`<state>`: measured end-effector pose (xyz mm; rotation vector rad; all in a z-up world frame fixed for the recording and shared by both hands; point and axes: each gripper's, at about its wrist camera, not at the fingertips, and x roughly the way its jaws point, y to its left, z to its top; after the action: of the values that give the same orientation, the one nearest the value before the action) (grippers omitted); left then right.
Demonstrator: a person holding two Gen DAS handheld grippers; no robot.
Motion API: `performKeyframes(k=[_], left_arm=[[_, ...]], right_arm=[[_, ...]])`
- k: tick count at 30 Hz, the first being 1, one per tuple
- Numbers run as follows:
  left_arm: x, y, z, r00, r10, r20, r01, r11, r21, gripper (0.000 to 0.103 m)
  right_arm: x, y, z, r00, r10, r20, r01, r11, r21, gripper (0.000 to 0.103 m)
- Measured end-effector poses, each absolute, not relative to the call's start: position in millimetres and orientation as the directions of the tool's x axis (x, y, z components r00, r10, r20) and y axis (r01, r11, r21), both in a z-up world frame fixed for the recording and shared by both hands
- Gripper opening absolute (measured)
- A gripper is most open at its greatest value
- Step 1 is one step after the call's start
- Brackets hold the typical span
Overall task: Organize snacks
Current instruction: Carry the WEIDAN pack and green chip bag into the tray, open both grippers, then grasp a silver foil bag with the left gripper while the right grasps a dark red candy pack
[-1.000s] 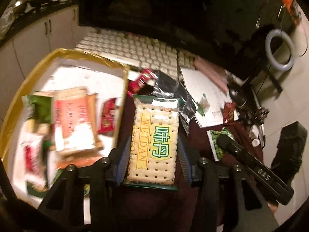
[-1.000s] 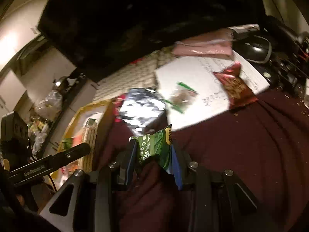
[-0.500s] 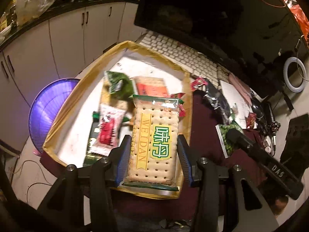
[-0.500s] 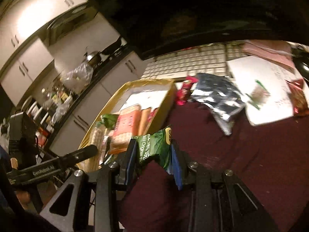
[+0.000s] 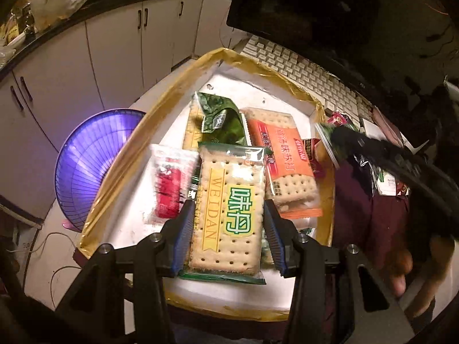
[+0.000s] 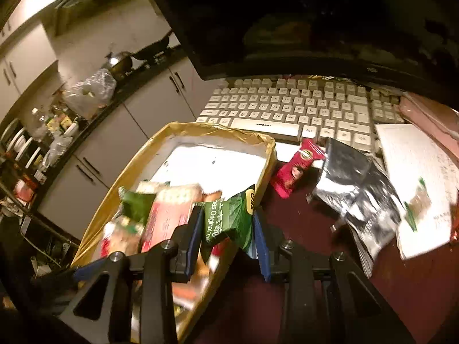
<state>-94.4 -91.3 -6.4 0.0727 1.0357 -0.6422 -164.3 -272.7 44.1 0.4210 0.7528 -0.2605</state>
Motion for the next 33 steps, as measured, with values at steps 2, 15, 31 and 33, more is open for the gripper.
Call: performKeyframes(k=[2,15,31,33], left_arm=[[-95,-91,-9,0.337,-0.464,-0.819,0.529,0.813,-0.244,0.049],[-123,-78,22,0.378,-0.606,-0.700,0.571,0.748,-0.339,0.079],[-188,-130,52,0.294,-0.681,-0.670,0.691,0.636,-0.343,0.079],[-193,-143,53,0.274,-0.687,-0.673,0.711,0.616,-0.339,0.079]], right_arm=[[-151,-272,38,0.681,-0.103,-0.725,0.392,0.888,0.242,0.035],[-188,-276,55,0.753,-0.058,-0.655,0.361,0.869,0.338,0.049],[-335,-313,55,0.795,-0.084,-0.601,0.430,0.776,0.461,0.066],[-346,-323,51,0.791,-0.094,-0.605,0.451,0.758,0.472,0.066]])
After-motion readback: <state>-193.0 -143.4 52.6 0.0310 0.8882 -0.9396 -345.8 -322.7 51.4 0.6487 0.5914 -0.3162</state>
